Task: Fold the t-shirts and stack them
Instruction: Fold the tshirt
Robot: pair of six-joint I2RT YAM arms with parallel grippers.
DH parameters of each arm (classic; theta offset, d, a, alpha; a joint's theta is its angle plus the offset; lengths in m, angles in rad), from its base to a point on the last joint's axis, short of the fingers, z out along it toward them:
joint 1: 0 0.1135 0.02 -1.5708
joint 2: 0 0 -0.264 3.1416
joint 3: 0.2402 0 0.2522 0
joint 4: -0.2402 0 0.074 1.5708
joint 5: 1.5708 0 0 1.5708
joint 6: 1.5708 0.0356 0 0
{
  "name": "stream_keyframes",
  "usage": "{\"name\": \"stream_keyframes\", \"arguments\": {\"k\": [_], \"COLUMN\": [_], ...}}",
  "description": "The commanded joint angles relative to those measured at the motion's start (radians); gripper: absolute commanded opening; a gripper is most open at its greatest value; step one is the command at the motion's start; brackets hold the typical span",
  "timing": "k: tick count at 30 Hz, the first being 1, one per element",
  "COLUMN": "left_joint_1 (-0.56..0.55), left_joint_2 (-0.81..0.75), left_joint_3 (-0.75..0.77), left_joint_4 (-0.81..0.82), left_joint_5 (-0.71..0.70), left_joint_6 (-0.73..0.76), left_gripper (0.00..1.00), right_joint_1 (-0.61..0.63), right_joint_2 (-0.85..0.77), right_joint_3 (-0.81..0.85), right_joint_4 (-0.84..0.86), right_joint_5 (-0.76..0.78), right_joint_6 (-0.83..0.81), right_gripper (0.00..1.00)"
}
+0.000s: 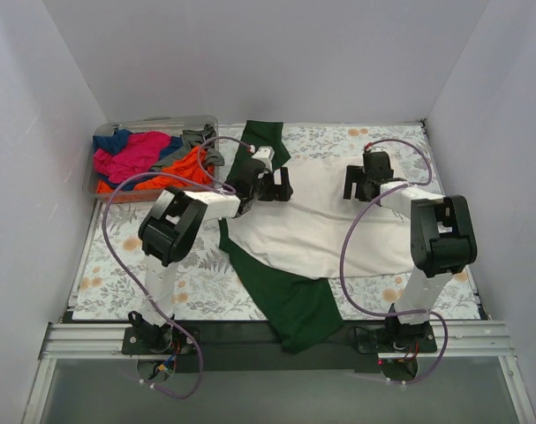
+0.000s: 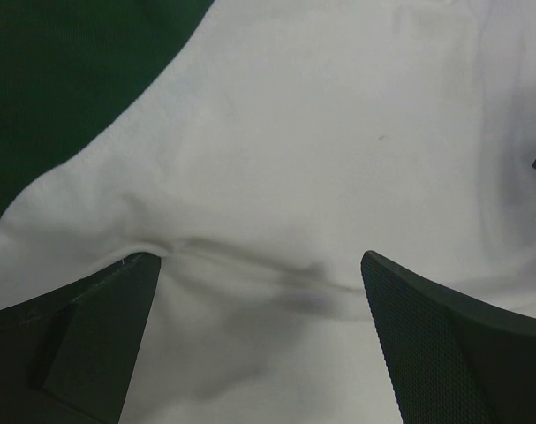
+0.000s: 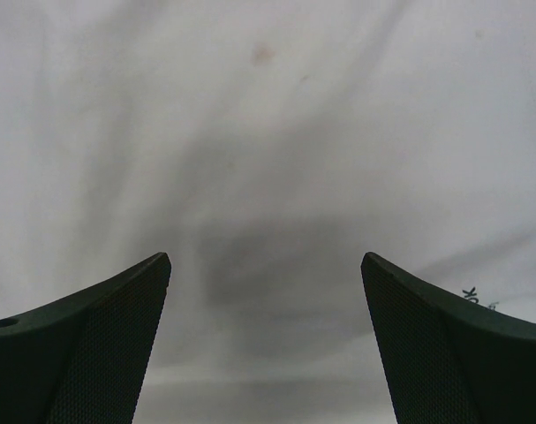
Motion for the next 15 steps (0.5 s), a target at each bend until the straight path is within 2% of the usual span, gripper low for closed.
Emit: {"name": "stream_keyframes", "arguments": {"k": [1, 10, 15], "left_joint_1": [0.021, 0.063, 0.106], "left_joint_2": [0.095, 0.251, 0.362], "left_joint_3": [0.107, 0.340, 0.531], "left_joint_4": [-0.075, -0.179, -0.234], "left_joint_5": [-0.030, 0.052, 0.111], "left_joint_6": [0.024, 0.020, 0.023], "left_gripper": [0.91, 0.91, 0.91], "right_joint_1": [-0.025, -0.057, -0.083], "right_joint_2": [0.056, 0.223, 0.303], "right_joint_3": [0.071, 0.246, 0.364], "right_joint_4": [0.034, -0.049, -0.109], "right_joint_5": [-0.011, -0.043, -0.066], "right_joint_6": [-0.015, -0.015, -0.003], "right_gripper": [0.81, 0.80, 0.80]}}
